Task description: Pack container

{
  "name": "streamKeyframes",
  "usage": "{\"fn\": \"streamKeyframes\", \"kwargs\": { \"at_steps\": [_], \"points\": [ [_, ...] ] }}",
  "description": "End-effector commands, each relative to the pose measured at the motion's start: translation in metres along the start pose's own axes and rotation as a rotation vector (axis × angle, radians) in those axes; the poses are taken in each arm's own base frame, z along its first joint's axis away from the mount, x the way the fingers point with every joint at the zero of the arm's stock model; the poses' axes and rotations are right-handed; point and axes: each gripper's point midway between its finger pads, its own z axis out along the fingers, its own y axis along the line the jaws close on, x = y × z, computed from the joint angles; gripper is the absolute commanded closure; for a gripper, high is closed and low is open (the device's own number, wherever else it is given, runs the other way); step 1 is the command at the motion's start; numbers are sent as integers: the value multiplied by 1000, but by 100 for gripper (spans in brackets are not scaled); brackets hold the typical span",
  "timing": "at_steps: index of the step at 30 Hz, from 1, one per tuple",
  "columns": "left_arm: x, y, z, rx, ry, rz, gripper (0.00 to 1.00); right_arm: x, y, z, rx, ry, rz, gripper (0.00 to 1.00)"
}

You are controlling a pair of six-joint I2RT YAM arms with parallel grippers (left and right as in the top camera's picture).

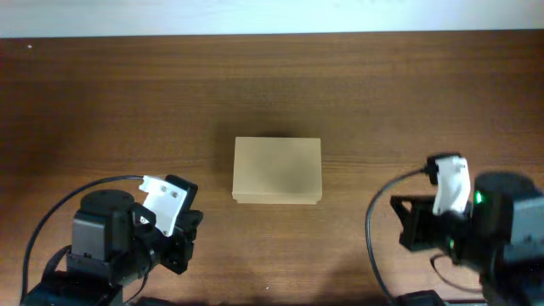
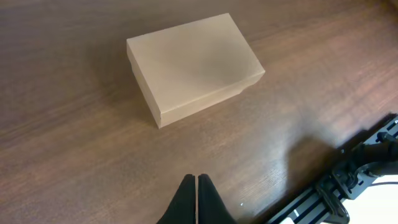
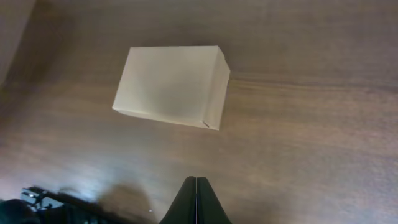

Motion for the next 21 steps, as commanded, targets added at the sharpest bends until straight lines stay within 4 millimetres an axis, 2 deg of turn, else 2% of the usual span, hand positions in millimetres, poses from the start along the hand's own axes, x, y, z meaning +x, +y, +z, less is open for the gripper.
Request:
{"fn": "streamKeyframes", "kwargs": {
  "at_steps": [1, 2, 3, 4, 5, 6, 7, 8, 11, 21],
  "points": [
    [-3, -2, 0, 10, -14, 0, 80, 23, -14, 8, 43, 23, -1, 96],
    [-5, -2, 0, 9, -21, 3, 68, 31, -16, 9, 46, 34, 2, 96],
    [-7, -2, 0, 9, -27, 5, 52, 38, -19, 11, 49, 46, 6, 96],
    [-8, -2, 0, 9, -33, 8, 35, 45, -21, 13, 52, 66, 12, 82],
    [-10, -2, -1, 9, -39, 10, 0, 53, -23, 15, 58, 90, 20, 54],
    [-11, -2, -1, 9, -43, 11, 0, 61, -25, 15, 64, 118, 31, 33],
    [-10, -2, -1, 9, -40, 10, 0, 68, -27, 15, 72, 149, 39, 5],
    [-9, -2, 0, 9, -35, 9, 0, 76, -29, 15, 79, 180, 48, 1],
    [-5, -2, 0, 10, -22, 4, 0, 91, -32, 13, 93, 241, 66, 1],
    [-5, -2, 0, 10, -19, 3, 0, 91, -32, 13, 93, 243, 66, 1]
  ]
}}
